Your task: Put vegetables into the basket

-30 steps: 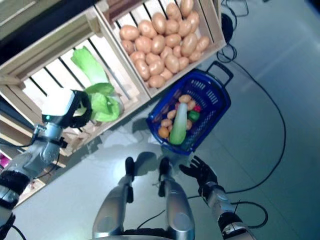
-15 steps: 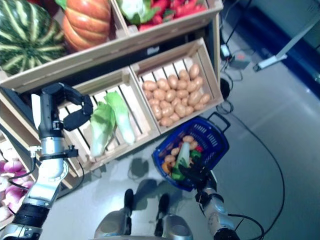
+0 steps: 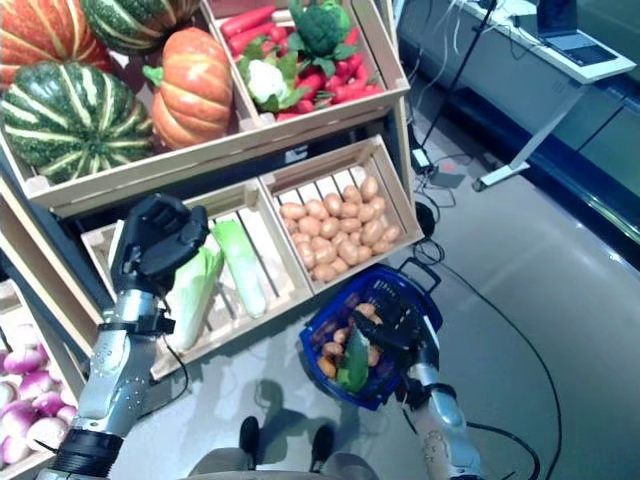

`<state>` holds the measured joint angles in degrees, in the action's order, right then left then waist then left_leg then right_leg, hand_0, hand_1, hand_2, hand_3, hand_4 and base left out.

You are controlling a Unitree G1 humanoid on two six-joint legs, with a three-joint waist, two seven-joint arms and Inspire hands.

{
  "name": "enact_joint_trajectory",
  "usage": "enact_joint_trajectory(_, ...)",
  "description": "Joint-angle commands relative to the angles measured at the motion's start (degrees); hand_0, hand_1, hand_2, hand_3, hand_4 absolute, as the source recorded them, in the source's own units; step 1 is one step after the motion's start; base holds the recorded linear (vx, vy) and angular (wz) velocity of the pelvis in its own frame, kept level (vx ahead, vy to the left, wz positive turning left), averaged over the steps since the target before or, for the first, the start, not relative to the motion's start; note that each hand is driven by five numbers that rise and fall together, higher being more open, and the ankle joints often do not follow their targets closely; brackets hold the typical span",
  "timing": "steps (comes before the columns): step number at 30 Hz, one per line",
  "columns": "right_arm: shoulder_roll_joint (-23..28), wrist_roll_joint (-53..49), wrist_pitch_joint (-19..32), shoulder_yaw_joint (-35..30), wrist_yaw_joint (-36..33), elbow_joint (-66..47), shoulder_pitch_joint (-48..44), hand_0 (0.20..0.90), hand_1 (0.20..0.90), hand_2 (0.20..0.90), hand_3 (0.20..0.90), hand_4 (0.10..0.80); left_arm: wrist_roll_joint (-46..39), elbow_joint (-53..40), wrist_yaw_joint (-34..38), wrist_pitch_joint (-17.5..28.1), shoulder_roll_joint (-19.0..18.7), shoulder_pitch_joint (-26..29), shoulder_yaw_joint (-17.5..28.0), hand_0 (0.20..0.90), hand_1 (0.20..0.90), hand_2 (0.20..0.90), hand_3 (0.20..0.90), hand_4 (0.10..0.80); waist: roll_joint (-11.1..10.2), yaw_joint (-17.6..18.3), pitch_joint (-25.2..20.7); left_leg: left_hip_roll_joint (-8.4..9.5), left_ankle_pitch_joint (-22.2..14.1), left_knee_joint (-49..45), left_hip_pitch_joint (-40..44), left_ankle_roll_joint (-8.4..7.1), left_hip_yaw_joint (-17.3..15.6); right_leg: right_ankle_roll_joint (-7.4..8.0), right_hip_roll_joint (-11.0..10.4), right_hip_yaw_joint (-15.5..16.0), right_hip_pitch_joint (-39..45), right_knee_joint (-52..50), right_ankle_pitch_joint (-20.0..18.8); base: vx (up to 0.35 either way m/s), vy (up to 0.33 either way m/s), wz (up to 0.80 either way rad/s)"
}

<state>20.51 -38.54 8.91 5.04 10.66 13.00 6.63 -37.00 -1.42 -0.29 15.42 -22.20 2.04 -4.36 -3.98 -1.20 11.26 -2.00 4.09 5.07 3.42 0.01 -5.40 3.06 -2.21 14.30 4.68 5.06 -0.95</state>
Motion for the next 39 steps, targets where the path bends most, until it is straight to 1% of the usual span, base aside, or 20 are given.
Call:
enact_joint_trajectory(1,4.01,0.63,1.00,-1.46,7.02,-4.90,-4.91,0.900,0.900,0.900,0.900,0.800,-3.02,-3.37,-3.96,2.99,-1.05,4.45,-0.95,0.300,0.300,0.300,0.300,0.400,-0.58,-0.03,-5.91,-0.03,-4.21,-0.07,1.26,-1.26,0.13,3.11,-3.89,1.00,0.76,-0.67,-1.78,0.051,0.008,-0.02)
enact_joint_trajectory(7,5.30,0.52,-1.29,0.52,7.88,-7.13,-6.70,0.900,0.900,0.900,0.900,0.800,-0.45,-2.58,-2.98,1.26,-1.15,4.42,-1.99,0.300,0.300,0.300,0.300,0.400,-0.21,-0.30,-7.24,-0.04,-4.47,-0.07,1.65,-1.57,0.26,3.29,-4.13,1.06,1.41,-0.06,-1.77,0.056,0.012,-0.01)
enact_joint_trajectory(8,5.40,0.34,-1.58,0.96,7.47,-6.81,-6.92,0.900,0.900,0.900,0.900,0.800,1.90,-2.63,-2.63,-0.42,-1.54,4.06,-2.08,0.300,0.300,0.300,0.300,0.400,-0.05,-0.47,-7.39,-0.03,-4.51,-0.07,1.65,-1.63,0.26,3.26,-4.14,1.15,1.44,-0.06,-1.71,0.076,0.026,0.01)
enact_joint_trajectory(9,5.07,0.56,-2.11,1.23,6.44,-6.31,-6.81,0.900,0.900,0.900,0.900,0.800,7.88,-1.85,0.37,-3.28,-2.13,3.46,-2.23,0.300,0.300,0.300,0.300,0.400,0.13,-0.62,-7.52,-0.05,-4.52,-0.07,1.66,-1.72,0.27,3.29,-4.15,1.24,1.51,-0.06,-1.67,0.081,0.033,0.01)
enact_joint_trajectory(11,5.03,0.19,-3.03,0.97,5.76,-6.15,-5.96,0.900,0.900,0.900,0.900,0.800,13.71,-0.38,3.64,-5.70,-3.32,2.31,-1.94,0.900,0.900,0.900,0.900,0.800,0.36,-0.57,-7.63,-0.06,-4.54,-0.07,1.76,-1.72,0.14,3.37,-4.18,1.34,1.53,-0.06,-1.61,0.092,0.038,0.02)
enact_joint_trajectory(12,4.98,0.68,-4.34,0.29,5.15,-6.18,-4.28,0.900,0.900,0.900,0.900,0.800,20.07,1.70,7.75,-7.43,-5.21,0.25,-0.57,0.900,0.900,0.900,0.900,0.800,0.56,-0.50,-7.67,-0.02,-4.61,-0.07,1.82,-1.73,0.10,3.38,-4.19,1.39,1.57,-0.06,-1.39,0.102,0.040,0.01)
enact_joint_trajectory(15,5.24,1.32,-6.16,-0.74,4.30,-5.87,-1.13,0.900,0.900,0.900,0.900,0.800,27.69,4.48,11.14,-8.30,-7.43,-3.14,2.74,0.900,0.900,0.900,0.900,0.800,0.82,-0.33,-7.47,0.14,-4.68,-0.07,1.67,-1.61,-0.03,3.25,-4.14,1.38,1.35,-0.06,-1.04,0.106,0.042,0.00)
enact_joint_trajectory(16,5.15,1.37,-6.04,-0.84,4.35,-5.66,-0.54,0.900,0.900,0.900,0.900,0.800,28.41,4.74,11.45,-8.18,-7.74,-3.67,3.21,0.900,0.900,0.900,0.900,0.800,0.84,-0.29,-7.44,0.15,-4.68,-0.07,1.65,-1.61,-0.07,3.24,-4.13,1.35,1.30,-0.06,-0.99,0.109,0.034,0.00)
enact_joint_trajectory(18,4.34,2.76,-5.37,-1.06,3.01,-2.76,2.60,0.900,0.900,0.900,0.900,0.800,31.52,6.82,15.49,-9.05,-8.85,-6.15,5.79,0.900,0.900,0.900,0.900,0.800,0.89,0.00,-6.80,0.16,-4.67,-0.07,1.34,-1.61,-0.39,3.09,-3.92,1.09,0.90,-0.06,-0.65,0.105,0.021,0.00)
enact_joint_trajectory(20,3.62,2.90,-4.83,-0.73,1.90,-0.79,3.40,0.900,0.900,0.900,0.900,0.800,33.12,7.93,17.97,-9.41,-9.27,-6.43,6.31,0.900,0.900,0.900,0.900,0.800,1.00,0.26,-6.07,0.15,-4.48,-0.07,0.91,-1.60,-0.54,3.00,-3.82,0.87,0.28,-0.13,-0.56,0.028,0.003,0.00)
enact_joint_trajectory(24,3.38,0.55,-3.76,1.38,-2.22,5.92,0.56,0.900,0.900,0.900,0.900,0.800,38.26,12.18,27.34,-11.17,-12.03,-1.21,4.79,0.900,0.900,0.900,0.900,0.800,2.02,1.30,-0.15,-0.11,-4.26,-4.35,-5.36,-1.83,-0.48,2.02,-3.74,-0.83,-6.09,-3.97,0.19,-0.185,0.022,-0.10)
enact_joint_trajectory(25,3.40,0.42,-3.77,1.43,-2.35,6.16,0.33,0.900,0.900,0.900,0.900,0.800,38.30,12.45,27.67,-11.20,-12.15,-0.85,4.66,0.900,0.900,0.900,0.900,0.800,2.05,1.33,0.04,-0.13,-4.30,-4.66,-5.76,-1.84,-0.46,1.98,-3.75,-0.89,-6.45,-4.25,0.27,-0.314,0.022,-0.15)
enact_joint_trajectory(26,3.98,0.21,-3.05,2.70,-3.52,8.29,-1.48,0.900,0.900,0.900,0.900,0.800,37.73,15.02,31.10,-12.87,-13.78,2.61,3.79,0.900,0.900,0.900,0.900,0.800,2.65,1.97,3.36,-0.31,-3.65,-6.11,-8.53,-2.12,-0.18,1.61,-3.70,-1.52,-8.99,-5.94,0.37,-0.249,0.018,-0.07)
enact_joint_trajectory(29,4.52,-0.83,-3.61,3.75,-4.74,9.73,-2.55,0.900,0.900,0.900,0.900,0.800,35.70,17.57,34.80,-15.25,-15.05,5.41,2.96,0.900,0.900,0.900,0.900,0.800,3.01,2.57,6.09,-0.33,-2.90,-6.99,-10.84,-2.34,-0.05,1.29,-3.47,-2.24,-11.02,-7.31,0.65,-0.198,-0.004,-0.06)
enact_joint_trajectory(30,4.95,-1.49,-2.60,4.80,-5.20,11.32,-3.31,0.900,0.900,0.900,0.900,0.800,34.45,20.30,37.93,-15.45,-15.22,7.84,2.27,0.900,0.900,0.900,0.900,0.800,3.04,3.07,8.42,-0.38,-2.44,-8.20,-13.16,-2.58,-0.08,0.97,-3.31,-2.60,-13.02,-8.27,0.73,-0.240,-0.029,0.02)
enact_joint_trajectory(33,5.46,-2.53,-2.10,5.80,-5.14,12.64,-3.99,0.900,0.900,0.900,0.900,0.800,33.05,22.59,40.35,-15.77,-15.14,10.40,1.38,0.900,0.900,0.900,0.900,0.800,2.94,3.59,10.62,-0.60,-1.95,-9.94,-16.01,-2.87,-0.06,0.52,-3.02,-2.99,-15.63,-10.02,0.99,-0.165,-0.031,-0.07)
enact_joint_trajectory(35,5.38,-4.01,-1.44,7.77,-5.94,13.39,-5.32,0.900,0.900,0.900,0.900,0.800,30.67,25.37,42.46,-16.15,-15.23,15.53,-0.52,0.900,0.900,0.900,0.900,0.800,2.53,4.21,13.32,-0.81,-1.39,-12.59,-19.87,-3.15,0.19,-0.27,-2.24,-3.53,-19.10,-13.15,1.79,-0.224,-0.088,-0.10)
enact_joint_trajectory(37,5.31,-4.70,-1.27,8.54,-6.31,13.85,-5.97,0.900,0.900,0.900,0.900,0.800,29.80,26.94,43.00,-15.55,-14.74,17.71,-1.11,0.900,0.900,0.900,0.900,0.800,2.31,4.38,14.34,-0.96,-1.39,-13.66,-21.03,-3.21,0.13,-0.51,-2.14,-3.54,-20.10,-14.08,2.08,-0.150,-0.067,0.03)
enact_joint_trajectory(38,5.39,-5.44,-0.60,9.42,-6.11,14.92,-6.90,0.900,0.900,0.900,0.900,0.800,28.00,28.41,43.04,-15.51,-15.02,20.95,-1.81,0.900,0.900,0.900,0.900,0.800,2.11,4.54,15.67,-1.05,-1.24,-14.73,-22.43,-3.51,0.14,-0.83,-1.88,-3.65,-20.71,-14.57,2.40,-0.116,-0.058,0.02)
enact_joint_trajectory(39,5.25,-5.90,-0.44,9.85,-5.99,15.45,-7.38,0.900,0.900,0.900,0.900,0.800,26.92,29.16,43.19,-15.34,-14.78,22.35,-2.08,0.900,0.900,0.900,0.900,0.800,1.99,4.60,16.19,-1.12,-1.23,-15.14,-22.98,-3.59,0.11,-0.99,-1.72,-3.64,-20.97,-14.75,2.58,-0.126,-0.062,0.01)
